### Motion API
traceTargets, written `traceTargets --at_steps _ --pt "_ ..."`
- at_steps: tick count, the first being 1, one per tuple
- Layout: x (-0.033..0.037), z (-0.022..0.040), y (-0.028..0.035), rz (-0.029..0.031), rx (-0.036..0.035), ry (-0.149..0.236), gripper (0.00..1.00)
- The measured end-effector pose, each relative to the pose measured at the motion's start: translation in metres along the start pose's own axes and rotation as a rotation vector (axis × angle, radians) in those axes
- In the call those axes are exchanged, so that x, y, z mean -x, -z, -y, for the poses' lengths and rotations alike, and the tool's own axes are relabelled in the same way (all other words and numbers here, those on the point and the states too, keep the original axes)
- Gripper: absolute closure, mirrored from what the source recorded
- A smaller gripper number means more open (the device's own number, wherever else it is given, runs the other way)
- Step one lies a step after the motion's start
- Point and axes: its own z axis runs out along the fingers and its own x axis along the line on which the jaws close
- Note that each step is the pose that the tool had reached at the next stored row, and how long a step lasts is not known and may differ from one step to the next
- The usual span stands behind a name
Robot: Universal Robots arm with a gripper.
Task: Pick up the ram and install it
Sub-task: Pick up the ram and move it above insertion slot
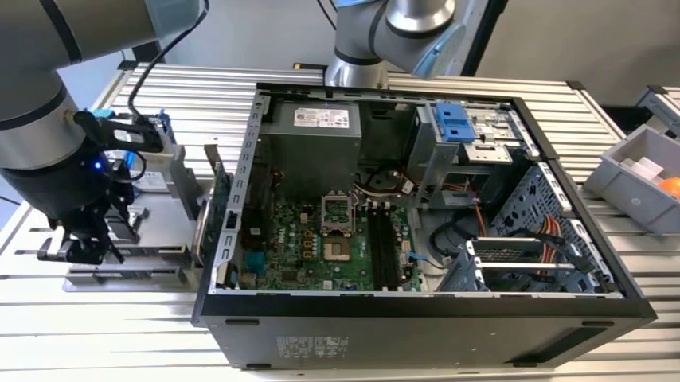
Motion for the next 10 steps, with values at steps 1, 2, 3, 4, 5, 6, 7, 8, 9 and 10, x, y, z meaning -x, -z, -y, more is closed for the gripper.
traceTargets --at_steps 1,2,3,4,5,6,7,8,9,10 --pt "-0.0013 0.0001 -0.0017 -0.0001 0.0002 0.001 0.00" --pt "-0.0022 0.0003 -0.0035 0.0001 0.0000 0.002 0.00" --pt "-0.0030 0.0004 -0.0052 0.0000 0.0000 0.003 0.00" --pt "-0.0036 0.0005 -0.0066 0.0000 0.0000 0.004 0.00" --pt "-0.0039 0.0004 -0.0076 -0.0001 0.0005 0.005 0.00" --pt "-0.0040 0.0004 -0.0083 -0.0001 0.0010 0.005 0.00" --pt "-0.0040 0.0004 -0.0085 -0.0002 0.0013 0.005 0.00" --pt "-0.0040 0.0004 -0.0084 -0.0004 0.0014 0.005 0.00" --pt "-0.0041 0.0004 -0.0084 -0.0004 0.0015 0.005 0.00" --pt "-0.0041 0.0004 -0.0084 -0.0003 0.0015 0.005 0.00"
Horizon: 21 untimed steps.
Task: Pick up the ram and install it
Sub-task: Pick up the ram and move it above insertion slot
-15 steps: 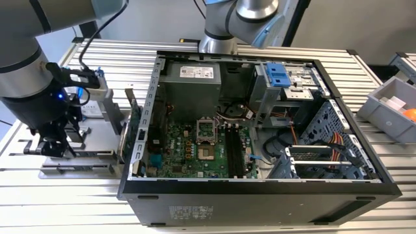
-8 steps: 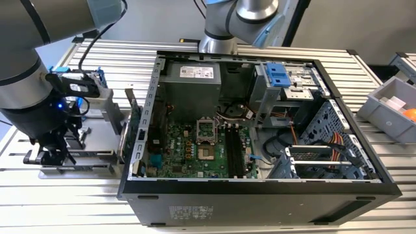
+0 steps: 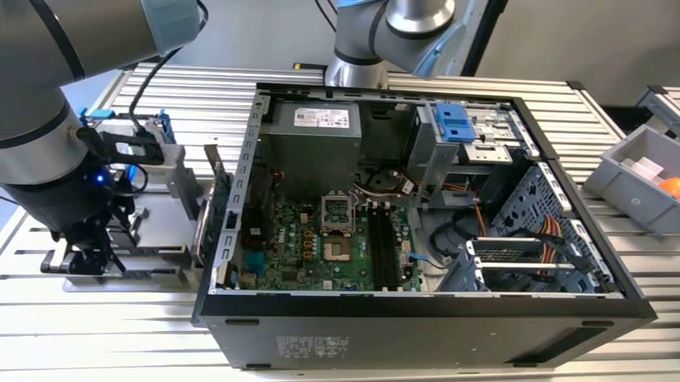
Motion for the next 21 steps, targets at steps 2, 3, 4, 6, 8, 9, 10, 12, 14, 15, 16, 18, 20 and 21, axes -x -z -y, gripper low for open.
traceTargets --at_steps 2,3,4,6,8,9,10,12,14,15,16,18,20,21 --pt "0.0000 0.0000 -0.0001 0.0001 -0.0001 0.000 0.00" --pt "0.0000 0.0000 -0.0002 0.0001 -0.0001 0.000 0.00" --pt "0.0000 0.0001 -0.0007 0.0003 -0.0003 0.000 0.00" --pt "0.0000 0.0001 -0.0019 0.0003 -0.0003 0.000 0.00" --pt "0.0000 0.0001 -0.0032 0.0003 -0.0002 0.000 0.00" --pt "0.0000 0.0001 -0.0039 0.0001 -0.0001 0.000 0.00" --pt "0.0000 0.0001 -0.0047 0.0002 -0.0002 0.000 0.00" --pt "-0.0001 0.0001 -0.0064 0.0001 -0.0001 0.000 0.00" --pt "-0.0003 0.0002 -0.0081 0.0002 -0.0001 0.000 0.00" --pt "-0.0005 0.0002 -0.0088 0.0001 -0.0001 0.000 0.00" --pt "-0.0006 0.0002 -0.0095 0.0000 0.0000 0.000 0.00" --pt "-0.0009 0.0003 -0.0111 0.0001 -0.0001 0.000 0.00" --pt "-0.0012 0.0004 -0.0124 0.0002 -0.0002 0.000 0.00" --pt "-0.0012 0.0004 -0.0131 0.0002 -0.0002 0.000 0.00"
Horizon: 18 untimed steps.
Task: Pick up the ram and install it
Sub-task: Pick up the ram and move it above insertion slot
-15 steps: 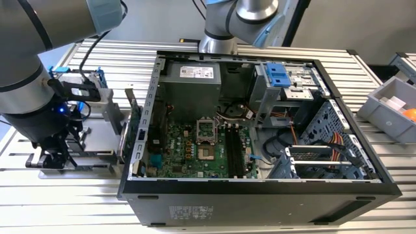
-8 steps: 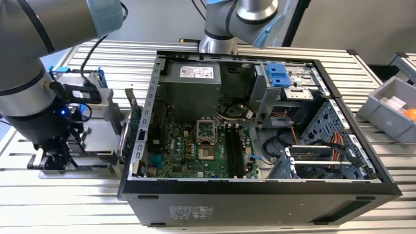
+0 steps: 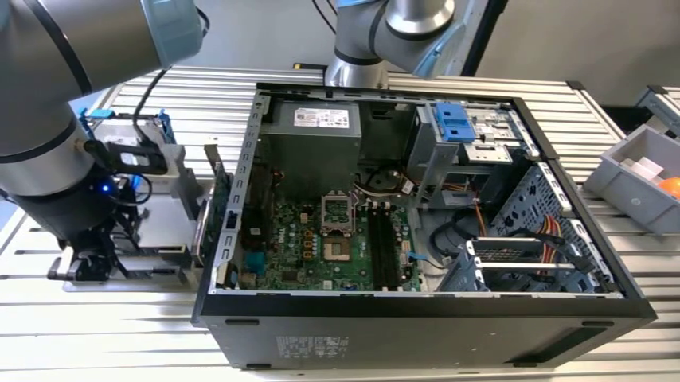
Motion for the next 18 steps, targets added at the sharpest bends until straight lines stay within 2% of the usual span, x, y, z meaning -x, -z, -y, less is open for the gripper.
traceTargets --at_steps 6,12,18 --pt "-0.0011 -0.0003 -0.0060 -0.0003 0.0000 0.010 0.00" --pt "-0.0012 -0.0025 -0.0143 -0.0004 -0.0029 0.030 0.00" --pt "0.0019 -0.0044 -0.0234 -0.0006 -0.0027 0.031 0.00"
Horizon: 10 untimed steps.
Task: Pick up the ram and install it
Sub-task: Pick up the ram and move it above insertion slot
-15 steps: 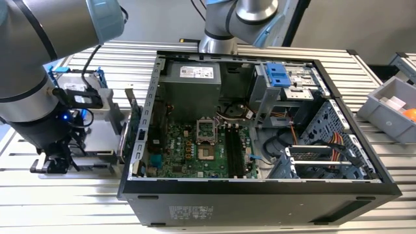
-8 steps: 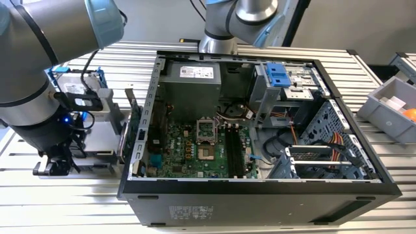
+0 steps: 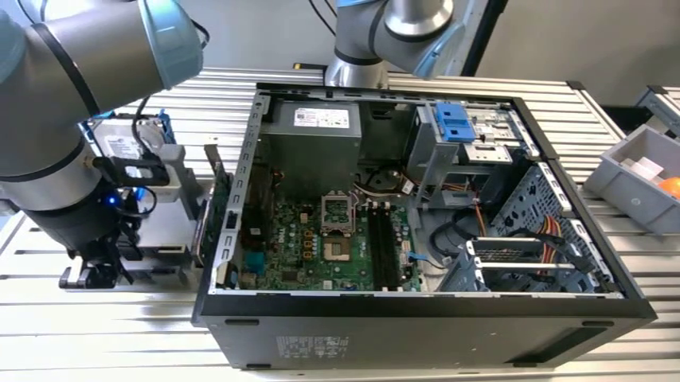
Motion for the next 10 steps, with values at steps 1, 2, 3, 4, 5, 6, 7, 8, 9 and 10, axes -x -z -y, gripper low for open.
traceTargets --at_steps 1,2,3,4,5,6,7,8,9,10 --pt "0.0005 -0.0002 -0.0015 0.0000 0.0000 0.000 0.00" --pt "0.0011 -0.0004 -0.0029 0.0000 0.0000 0.000 0.00" --pt "0.0015 -0.0004 -0.0043 0.0000 0.0000 0.000 0.00" --pt "0.0020 -0.0005 -0.0057 0.0001 -0.0001 0.001 0.00" --pt "0.0024 -0.0007 -0.0070 0.0001 -0.0001 0.001 0.00" --pt "0.0029 -0.0008 -0.0082 0.0001 -0.0001 0.001 0.00" --pt "0.0029 -0.0007 -0.0087 0.0000 0.0001 0.001 0.00" --pt "0.0029 -0.0008 -0.0087 -0.0003 0.0004 0.001 0.00" --pt "0.0029 -0.0008 -0.0087 -0.0004 0.0004 0.001 0.00" --pt "0.0029 -0.0008 -0.0087 -0.0004 0.0004 0.001 0.00"
